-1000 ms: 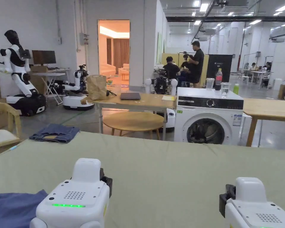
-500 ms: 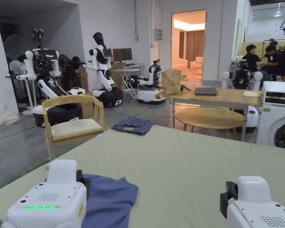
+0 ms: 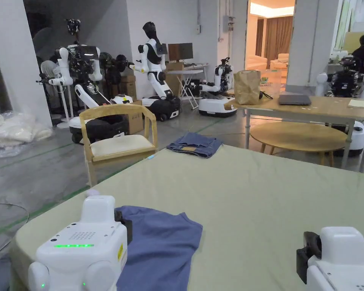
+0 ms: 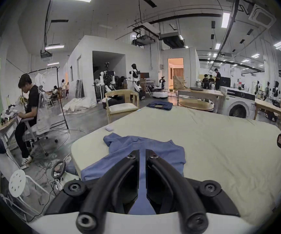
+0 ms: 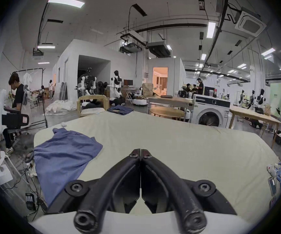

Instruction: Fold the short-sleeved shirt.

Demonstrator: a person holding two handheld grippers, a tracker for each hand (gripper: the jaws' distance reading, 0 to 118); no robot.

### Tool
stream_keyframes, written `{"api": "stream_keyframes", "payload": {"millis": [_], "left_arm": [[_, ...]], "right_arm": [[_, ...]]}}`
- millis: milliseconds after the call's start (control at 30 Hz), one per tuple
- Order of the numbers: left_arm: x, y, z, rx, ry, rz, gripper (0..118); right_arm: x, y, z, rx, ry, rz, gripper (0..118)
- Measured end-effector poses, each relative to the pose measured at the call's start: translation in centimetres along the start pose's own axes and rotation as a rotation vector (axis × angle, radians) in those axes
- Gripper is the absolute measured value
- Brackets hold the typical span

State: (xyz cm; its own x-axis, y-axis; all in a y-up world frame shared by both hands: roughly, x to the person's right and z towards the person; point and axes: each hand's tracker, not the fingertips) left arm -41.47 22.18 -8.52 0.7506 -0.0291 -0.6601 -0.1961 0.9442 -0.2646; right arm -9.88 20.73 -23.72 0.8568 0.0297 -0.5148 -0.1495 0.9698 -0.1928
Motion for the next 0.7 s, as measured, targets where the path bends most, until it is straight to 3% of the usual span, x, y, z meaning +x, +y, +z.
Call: {"api": "stream_keyframes", "payload": {"millis": [567,600,633,700], "left_arm": [[1.8,-5.3,-16.2,-0.481,-0.167,-0.077,2],[2.0,-5.5,-16.8,-0.488,-0.165,-0.079,12],[2.1,-5.6,-17.4,-0.506,-0.158,-0.083,37],[2.4,-6.4,-18.8,-0.592,-0.163,-0.062,117]], "right_arm": [[0.0,-5.6,-2.1,-0.154,0.017,-0.009,0],[0.0,-5.9,-2.2,-0.16,0.015,-0.005,0],[0.0,-6.1,-2.2,-0.165,0.014,-0.006,0],[0.2,-6.6,-2.3,-0.181,0.014,-0.012,0]]}}
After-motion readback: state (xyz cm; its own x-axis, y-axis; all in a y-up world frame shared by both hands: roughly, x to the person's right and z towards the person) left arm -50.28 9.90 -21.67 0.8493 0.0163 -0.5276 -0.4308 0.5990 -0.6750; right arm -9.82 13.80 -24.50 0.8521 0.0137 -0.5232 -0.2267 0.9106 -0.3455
